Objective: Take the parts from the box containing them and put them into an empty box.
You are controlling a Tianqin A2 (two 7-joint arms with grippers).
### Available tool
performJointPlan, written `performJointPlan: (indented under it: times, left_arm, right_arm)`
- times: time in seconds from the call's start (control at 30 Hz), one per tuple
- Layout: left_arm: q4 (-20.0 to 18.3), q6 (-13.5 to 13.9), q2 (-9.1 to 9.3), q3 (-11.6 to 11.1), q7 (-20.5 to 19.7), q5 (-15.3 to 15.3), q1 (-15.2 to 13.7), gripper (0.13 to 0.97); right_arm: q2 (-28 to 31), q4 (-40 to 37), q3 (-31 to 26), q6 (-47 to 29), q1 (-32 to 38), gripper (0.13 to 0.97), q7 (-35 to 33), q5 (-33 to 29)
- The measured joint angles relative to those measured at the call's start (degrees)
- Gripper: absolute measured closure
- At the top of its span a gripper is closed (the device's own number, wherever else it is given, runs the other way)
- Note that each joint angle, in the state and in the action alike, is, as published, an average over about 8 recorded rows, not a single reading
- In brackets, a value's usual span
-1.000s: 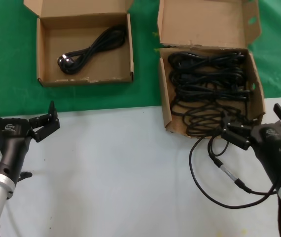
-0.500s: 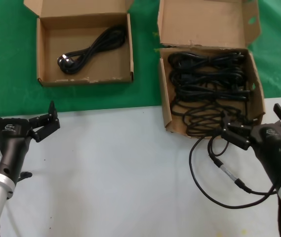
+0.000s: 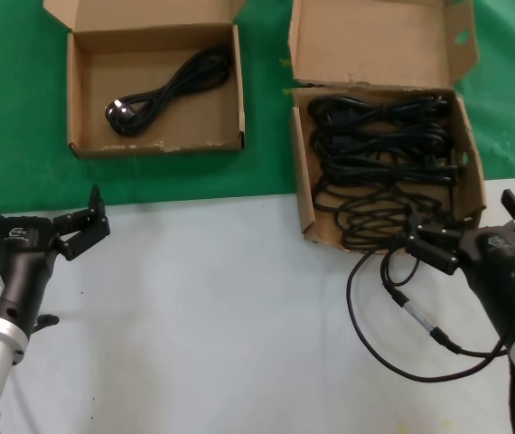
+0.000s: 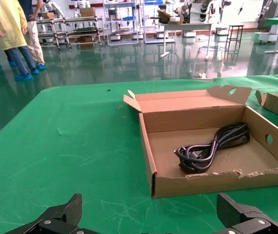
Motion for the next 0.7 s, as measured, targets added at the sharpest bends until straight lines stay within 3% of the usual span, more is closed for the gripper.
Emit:
performJointPlan:
  times: [0.7]
  left_arm:
    - [0.00,0.00,0.00,0.00,0.00,0.00,0.00,0.132]
  right_arm:
    - [0.00,0.00,0.00,0.00,0.00,0.129,0.00,0.00]
